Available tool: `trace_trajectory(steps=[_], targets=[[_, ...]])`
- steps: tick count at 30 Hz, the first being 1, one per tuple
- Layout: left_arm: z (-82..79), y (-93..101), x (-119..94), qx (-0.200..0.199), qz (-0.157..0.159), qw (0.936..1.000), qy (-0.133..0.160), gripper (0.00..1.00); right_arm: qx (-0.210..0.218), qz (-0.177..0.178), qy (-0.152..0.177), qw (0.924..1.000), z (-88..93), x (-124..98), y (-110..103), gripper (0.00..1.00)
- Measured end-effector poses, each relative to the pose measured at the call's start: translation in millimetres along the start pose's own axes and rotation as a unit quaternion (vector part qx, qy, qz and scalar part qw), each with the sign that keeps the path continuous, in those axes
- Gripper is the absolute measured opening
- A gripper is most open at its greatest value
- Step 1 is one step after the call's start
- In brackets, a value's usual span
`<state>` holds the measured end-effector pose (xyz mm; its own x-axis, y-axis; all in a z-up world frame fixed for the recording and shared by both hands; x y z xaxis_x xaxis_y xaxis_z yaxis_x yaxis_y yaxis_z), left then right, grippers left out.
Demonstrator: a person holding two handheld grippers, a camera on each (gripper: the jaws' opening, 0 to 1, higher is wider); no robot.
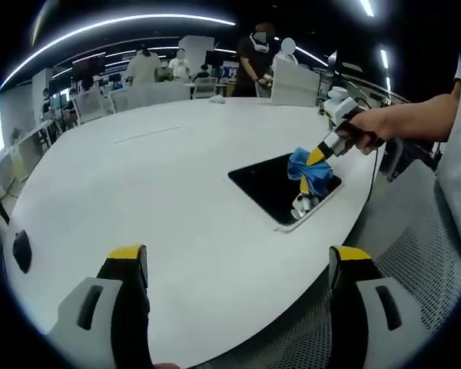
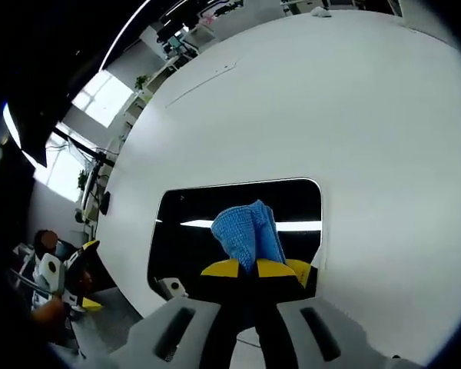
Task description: Wipe the mirror surface with the cleaning cloth until all visible marks leave the cleaned area.
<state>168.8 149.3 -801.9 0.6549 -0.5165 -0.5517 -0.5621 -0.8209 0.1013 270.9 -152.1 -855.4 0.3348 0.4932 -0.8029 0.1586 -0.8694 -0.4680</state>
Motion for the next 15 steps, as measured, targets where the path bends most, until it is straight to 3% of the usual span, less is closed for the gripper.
trace_trajectory(steps=[15], targets=[[-6.7,5.8,-3,-0.008,0.005,0.9999,0.010,0.99,0.020,0.005,0.010,0.9997,1.5,-10,13,0.00]])
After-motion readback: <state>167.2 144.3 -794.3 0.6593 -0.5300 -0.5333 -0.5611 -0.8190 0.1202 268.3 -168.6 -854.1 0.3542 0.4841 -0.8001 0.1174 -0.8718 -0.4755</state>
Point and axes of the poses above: the point that each gripper's makers call its tool centre point, and the gripper's own axes: x roughly forward along the fingers, y roughly to its right, z roughly out of its underside, the point moved 3 cm from there along -x, roughly backward along the fingers, and after that the axes turned 1 degree about -y, right-handed, at the moved point
